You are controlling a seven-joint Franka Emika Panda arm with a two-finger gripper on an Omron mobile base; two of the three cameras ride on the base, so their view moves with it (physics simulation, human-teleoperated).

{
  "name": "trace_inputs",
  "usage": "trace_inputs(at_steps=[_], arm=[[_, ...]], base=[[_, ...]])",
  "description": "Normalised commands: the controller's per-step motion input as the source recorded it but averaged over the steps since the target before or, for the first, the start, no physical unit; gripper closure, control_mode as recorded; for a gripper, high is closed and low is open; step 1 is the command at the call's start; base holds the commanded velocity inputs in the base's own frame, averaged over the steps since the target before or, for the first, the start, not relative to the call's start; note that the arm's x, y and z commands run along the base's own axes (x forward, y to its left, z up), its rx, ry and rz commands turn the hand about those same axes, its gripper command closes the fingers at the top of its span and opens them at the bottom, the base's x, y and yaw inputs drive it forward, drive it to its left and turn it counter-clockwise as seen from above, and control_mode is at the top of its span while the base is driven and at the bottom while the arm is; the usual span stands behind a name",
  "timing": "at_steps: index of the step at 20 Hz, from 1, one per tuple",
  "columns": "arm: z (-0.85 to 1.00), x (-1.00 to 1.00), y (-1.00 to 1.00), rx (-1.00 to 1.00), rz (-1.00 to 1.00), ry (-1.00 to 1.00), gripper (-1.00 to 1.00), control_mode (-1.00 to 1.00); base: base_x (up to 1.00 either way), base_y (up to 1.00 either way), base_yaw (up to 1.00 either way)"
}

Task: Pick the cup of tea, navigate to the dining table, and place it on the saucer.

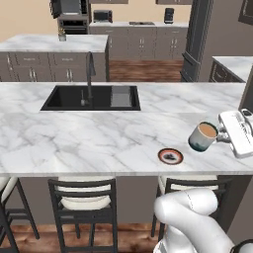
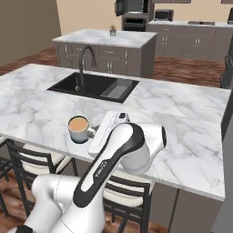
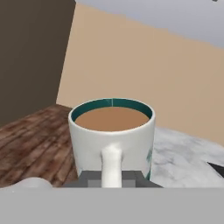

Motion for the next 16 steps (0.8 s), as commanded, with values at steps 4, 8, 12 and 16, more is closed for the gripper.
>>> trace_inputs(at_steps=[4, 8, 12, 16], arm=[[-0.27, 0.06, 0.0, -0.11, 0.0, -0.01, 1.0, -1.0], [-0.24, 0.07, 0.0, -0.08, 0.0, 0.0, 1.0, -1.0], [-0.32, 0.25, 0.0, -0.09, 0.0, 0.01, 1.0, -1.0], [-0.29, 0.26, 0.0, -0.08, 0.0, 0.01, 1.0, -1.0]], base=[[0.0, 0.0, 0.0], [0.0, 0.0, 0.0], [0.0, 0.0, 0.0], [0.0, 0.0, 0.0]])
